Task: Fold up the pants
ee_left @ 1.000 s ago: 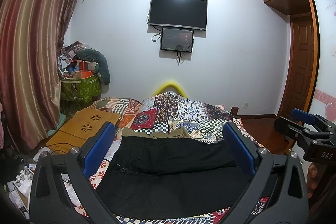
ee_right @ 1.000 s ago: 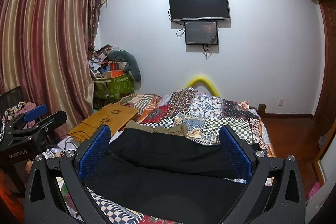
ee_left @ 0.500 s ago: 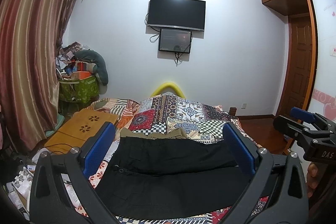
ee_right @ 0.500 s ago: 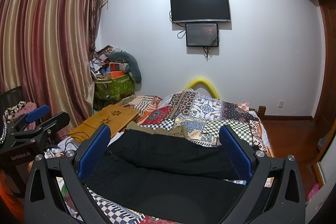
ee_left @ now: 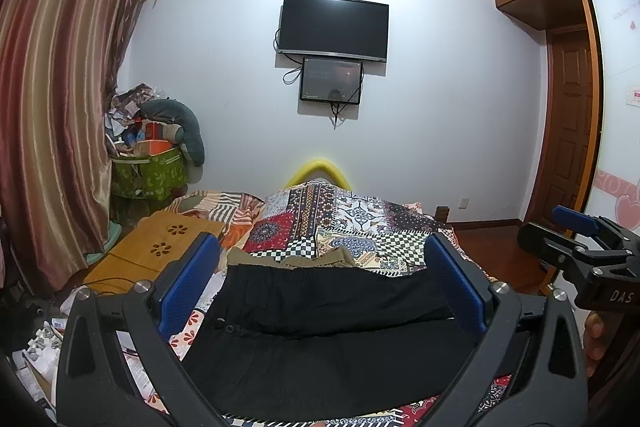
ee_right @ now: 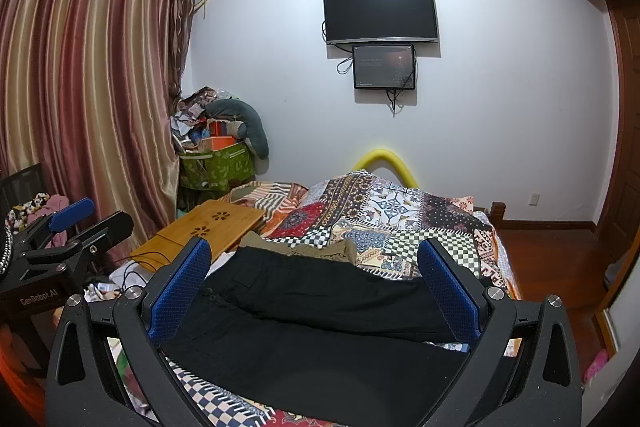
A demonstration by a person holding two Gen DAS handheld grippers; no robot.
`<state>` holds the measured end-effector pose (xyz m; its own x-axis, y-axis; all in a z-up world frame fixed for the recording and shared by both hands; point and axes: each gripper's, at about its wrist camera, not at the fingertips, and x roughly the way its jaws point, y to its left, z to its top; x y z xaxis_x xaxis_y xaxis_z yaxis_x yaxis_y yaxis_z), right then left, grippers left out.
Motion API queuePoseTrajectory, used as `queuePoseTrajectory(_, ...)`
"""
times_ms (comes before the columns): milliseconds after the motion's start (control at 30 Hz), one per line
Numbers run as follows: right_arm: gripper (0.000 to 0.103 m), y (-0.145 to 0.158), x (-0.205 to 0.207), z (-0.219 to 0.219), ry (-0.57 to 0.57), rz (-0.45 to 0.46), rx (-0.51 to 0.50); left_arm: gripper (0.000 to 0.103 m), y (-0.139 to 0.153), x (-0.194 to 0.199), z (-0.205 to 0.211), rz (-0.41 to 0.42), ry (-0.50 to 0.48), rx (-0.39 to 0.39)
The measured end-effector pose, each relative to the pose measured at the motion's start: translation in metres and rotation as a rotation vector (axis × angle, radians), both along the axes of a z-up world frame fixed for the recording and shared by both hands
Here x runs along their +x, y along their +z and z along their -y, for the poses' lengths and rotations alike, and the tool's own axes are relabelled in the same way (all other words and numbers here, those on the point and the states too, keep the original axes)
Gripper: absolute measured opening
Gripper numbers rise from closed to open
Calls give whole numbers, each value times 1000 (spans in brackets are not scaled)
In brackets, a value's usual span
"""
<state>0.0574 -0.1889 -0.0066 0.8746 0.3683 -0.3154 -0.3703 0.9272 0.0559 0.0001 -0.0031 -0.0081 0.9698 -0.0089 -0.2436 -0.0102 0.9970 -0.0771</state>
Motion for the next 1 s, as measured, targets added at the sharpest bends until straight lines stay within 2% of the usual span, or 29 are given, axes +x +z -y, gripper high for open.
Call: queuePoseTrajectory(1000, 103, -3, 2, 1, 4, -10, 3, 103, 1, 2, 5, -12, -22, 7)
